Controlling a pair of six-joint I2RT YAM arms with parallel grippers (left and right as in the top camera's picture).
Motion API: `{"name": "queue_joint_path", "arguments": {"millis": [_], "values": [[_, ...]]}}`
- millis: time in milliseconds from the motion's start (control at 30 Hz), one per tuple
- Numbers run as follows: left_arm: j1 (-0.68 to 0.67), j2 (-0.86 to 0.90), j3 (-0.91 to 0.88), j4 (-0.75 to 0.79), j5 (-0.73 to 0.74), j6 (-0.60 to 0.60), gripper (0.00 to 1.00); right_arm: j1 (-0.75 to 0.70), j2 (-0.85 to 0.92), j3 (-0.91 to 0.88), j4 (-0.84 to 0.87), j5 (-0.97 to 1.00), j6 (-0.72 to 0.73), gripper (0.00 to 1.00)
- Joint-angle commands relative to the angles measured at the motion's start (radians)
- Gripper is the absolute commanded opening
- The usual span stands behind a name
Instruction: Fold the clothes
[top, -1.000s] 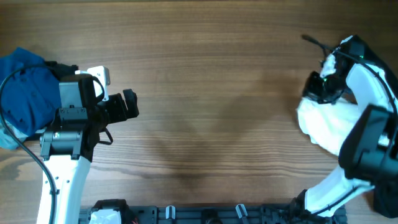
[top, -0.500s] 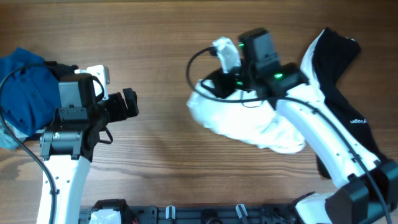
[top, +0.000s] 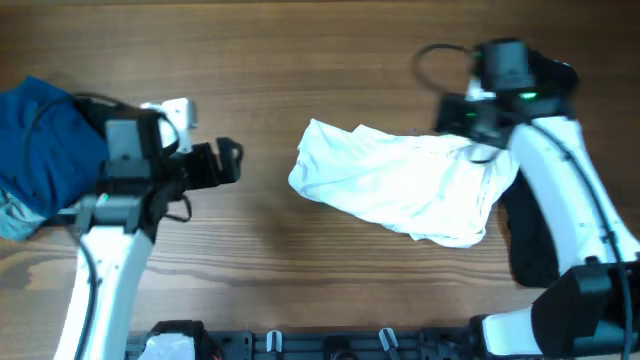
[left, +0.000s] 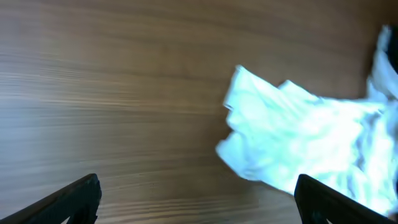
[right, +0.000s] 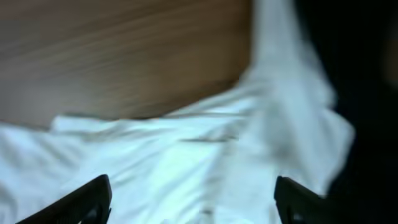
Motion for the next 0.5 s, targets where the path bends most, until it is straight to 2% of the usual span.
{"name": "queue_joint_path", "arguments": {"millis": [0, 133, 167, 400, 433, 467], "values": [[-0.129, 0.191, 0.014, 0.100, 0.111, -0.006, 1.00, -0.114, -0.032, 0.002, -0.025, -0.012, 0.009, 0.82], [-0.229, 0.365, 0.014, 0.224, 0.103, -0.006, 1.00, -0.174, -0.032, 0.001, -0.059, -0.033, -0.012, 0.82], [-0.265, 0.458, 0.014, 0.280, 0.100, -0.006, 1.00, -0.182, -0.032, 0.001, -0.072, -0.033, -0.019, 0.82], [-0.346, 0.729, 0.014, 0.438, 0.103, -0.095, 0.99, -0.183, -0.032, 0.001, -0.102, -0.050, -0.034, 0.84], [-0.354, 0.748, 0.014, 0.450, 0.108, -0.108, 0.96, -0.183, -0.032, 0.001, -0.104, -0.060, -0.034, 0.84], [-0.364, 0.764, 0.014, 0.454, 0.111, -0.108, 0.84, -0.183, -0.032, 0.001, -0.105, -0.063, -0.034, 0.84]]}}
